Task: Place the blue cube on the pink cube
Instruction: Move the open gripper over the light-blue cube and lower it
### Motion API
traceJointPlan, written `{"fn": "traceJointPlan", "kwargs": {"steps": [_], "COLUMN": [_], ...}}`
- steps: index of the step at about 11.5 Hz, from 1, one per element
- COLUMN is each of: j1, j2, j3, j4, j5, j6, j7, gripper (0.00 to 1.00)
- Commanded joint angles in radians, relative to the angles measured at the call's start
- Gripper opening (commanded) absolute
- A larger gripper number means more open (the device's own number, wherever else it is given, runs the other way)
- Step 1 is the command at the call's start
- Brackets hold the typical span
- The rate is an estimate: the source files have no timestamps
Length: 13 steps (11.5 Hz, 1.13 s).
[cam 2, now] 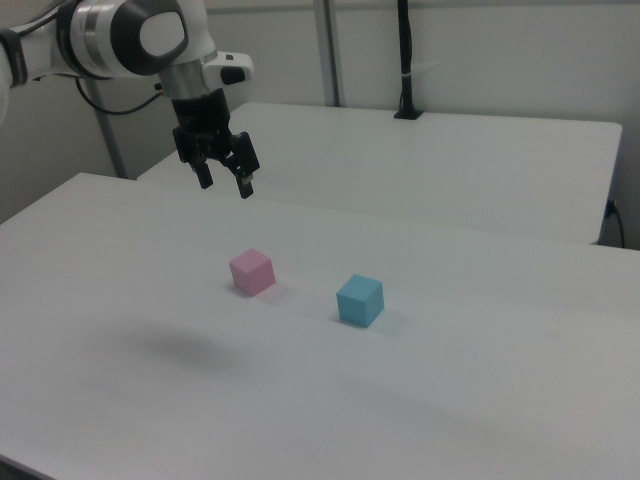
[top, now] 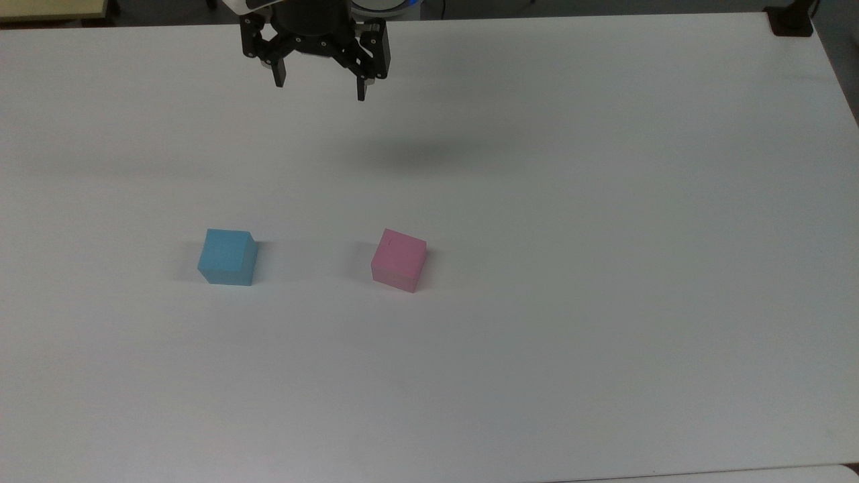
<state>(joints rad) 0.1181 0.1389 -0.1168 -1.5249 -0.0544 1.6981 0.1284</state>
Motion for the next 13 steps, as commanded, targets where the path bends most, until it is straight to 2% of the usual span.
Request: {"fn": "traceJointPlan", "kwargs": {"steps": [1,6,9,13], "j1": [-0.018,-0.020,-0.046,-0.124], "j2": [-0.021,-0.016,0.066,0.230], "j3": [-0.011,-0.011,-0.011,-0.011], "j4": [-0.018,-0.018,-0.018,-0.017], "j5": [0.019,0.019,0.011,-0.036], "j6": [-0.012,-0.005,0.104,0.287], "j7": [0.002,-0.004,-0.117,-0.121], "gripper": [1.00,1.00,1.00,1.00]}}
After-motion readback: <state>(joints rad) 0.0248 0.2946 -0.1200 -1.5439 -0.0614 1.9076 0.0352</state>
